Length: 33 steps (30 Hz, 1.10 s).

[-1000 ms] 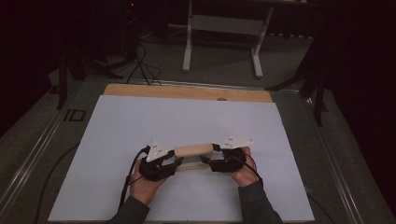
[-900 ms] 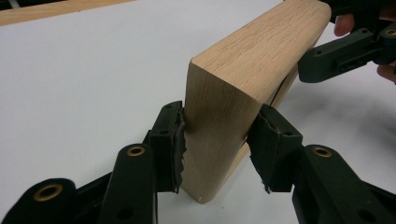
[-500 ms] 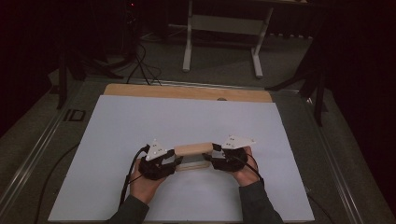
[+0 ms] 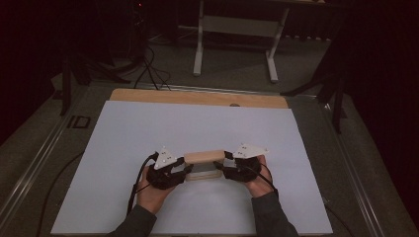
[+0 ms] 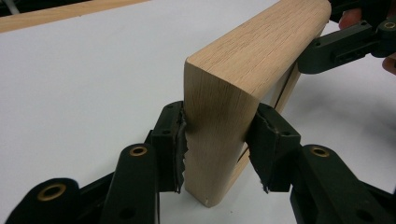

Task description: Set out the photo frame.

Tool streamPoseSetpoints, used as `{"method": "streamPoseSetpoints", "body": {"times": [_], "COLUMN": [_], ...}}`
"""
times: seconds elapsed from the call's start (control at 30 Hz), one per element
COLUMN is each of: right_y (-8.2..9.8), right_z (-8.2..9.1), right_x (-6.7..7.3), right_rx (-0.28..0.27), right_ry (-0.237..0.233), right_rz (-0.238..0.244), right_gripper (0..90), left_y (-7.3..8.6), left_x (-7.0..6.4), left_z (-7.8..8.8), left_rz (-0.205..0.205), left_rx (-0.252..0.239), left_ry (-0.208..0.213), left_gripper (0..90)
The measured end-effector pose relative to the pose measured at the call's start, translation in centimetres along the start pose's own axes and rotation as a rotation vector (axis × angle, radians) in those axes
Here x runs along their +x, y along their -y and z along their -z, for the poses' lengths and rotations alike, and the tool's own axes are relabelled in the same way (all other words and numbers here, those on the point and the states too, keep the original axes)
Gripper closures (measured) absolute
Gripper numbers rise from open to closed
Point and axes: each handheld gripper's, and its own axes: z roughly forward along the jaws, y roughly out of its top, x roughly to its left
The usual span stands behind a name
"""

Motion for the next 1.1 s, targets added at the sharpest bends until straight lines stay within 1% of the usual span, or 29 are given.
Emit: {"method": "streamPoseSetpoints", "body": {"times": [0.1, 0.2, 0.5, 0.53, 0.87, 1.0, 1.1], "right_y": [-0.1, -0.2, -0.4, -0.5, -0.9, -1.2, -1.4], "right_z": [0.0, -0.1, -0.4, -0.4, -0.6, -0.7, -0.7], "right_x": [0.1, 0.1, 0.2, 0.2, 0.3, 0.2, 0.2], "right_rx": [-0.001, -0.003, -0.001, 0.001, -0.003, -0.004, -0.004], "right_ry": [0.003, 0.005, 0.017, 0.018, 0.033, 0.042, 0.048], "right_rz": [0.004, 0.009, 0.010, 0.008, 0.008, 0.008, 0.017], "right_gripper": [50.2, 50.2, 50.5, 50.6, 51.9, 52.0, 51.9], "left_y": [0.0, -0.1, -0.5, -0.6, -1.3, -1.6, -1.8], "left_x": [0.1, 0.3, 0.7, 0.7, 1.6, 1.8, 2.0], "left_z": [0.1, 0.1, 0.0, 0.0, 0.0, 0.0, 0.0], "left_rz": [-0.011, -0.003, -0.014, -0.010, -0.013, -0.005, -0.020], "left_rx": [0.003, 0.005, 0.017, 0.014, 0.011, 0.006, 0.012], "left_ry": [0.003, 0.007, 0.002, 0.002, 0.007, 0.010, 0.013], "left_gripper": [58.2, 58.4, 57.6, 57.4, 55.9, 55.8, 55.8]}}
